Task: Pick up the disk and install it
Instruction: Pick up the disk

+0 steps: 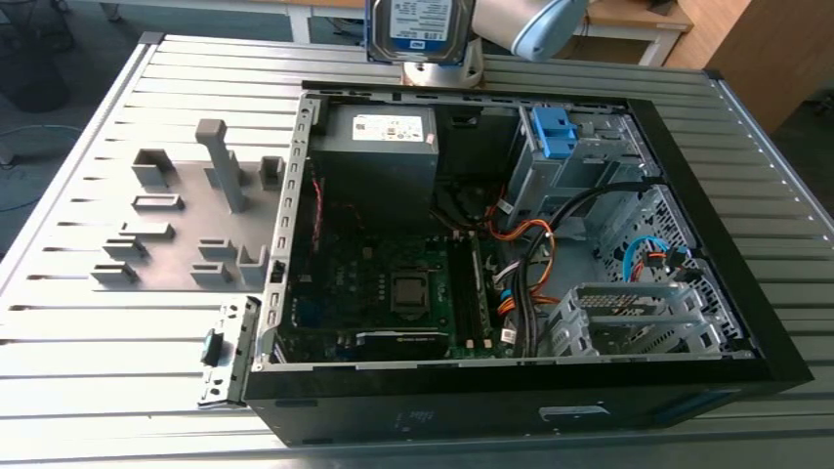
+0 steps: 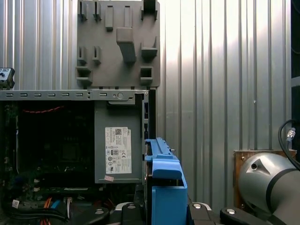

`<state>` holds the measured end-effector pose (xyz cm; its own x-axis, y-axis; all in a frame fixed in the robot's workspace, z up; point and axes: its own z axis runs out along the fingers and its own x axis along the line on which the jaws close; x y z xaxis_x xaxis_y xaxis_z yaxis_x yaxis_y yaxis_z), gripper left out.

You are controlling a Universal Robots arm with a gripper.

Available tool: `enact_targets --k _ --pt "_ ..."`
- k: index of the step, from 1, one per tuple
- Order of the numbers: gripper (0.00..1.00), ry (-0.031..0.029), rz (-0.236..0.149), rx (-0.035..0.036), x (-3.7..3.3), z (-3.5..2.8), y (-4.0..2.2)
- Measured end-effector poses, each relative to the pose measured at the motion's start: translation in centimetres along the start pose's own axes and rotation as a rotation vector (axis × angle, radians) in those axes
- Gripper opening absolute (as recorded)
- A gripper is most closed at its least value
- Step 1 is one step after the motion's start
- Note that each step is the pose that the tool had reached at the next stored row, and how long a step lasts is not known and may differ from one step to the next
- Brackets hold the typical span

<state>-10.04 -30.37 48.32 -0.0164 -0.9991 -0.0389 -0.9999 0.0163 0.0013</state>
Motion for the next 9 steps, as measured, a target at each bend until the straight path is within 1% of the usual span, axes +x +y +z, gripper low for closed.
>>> enact_targets --k 5,9 --pt "0.36 -0.0001 0.0 0.0001 -0.01 0.01 -0.51" --pt "0.36 0.0 0.0 -0.0001 -0.02 0.01 -1.04"
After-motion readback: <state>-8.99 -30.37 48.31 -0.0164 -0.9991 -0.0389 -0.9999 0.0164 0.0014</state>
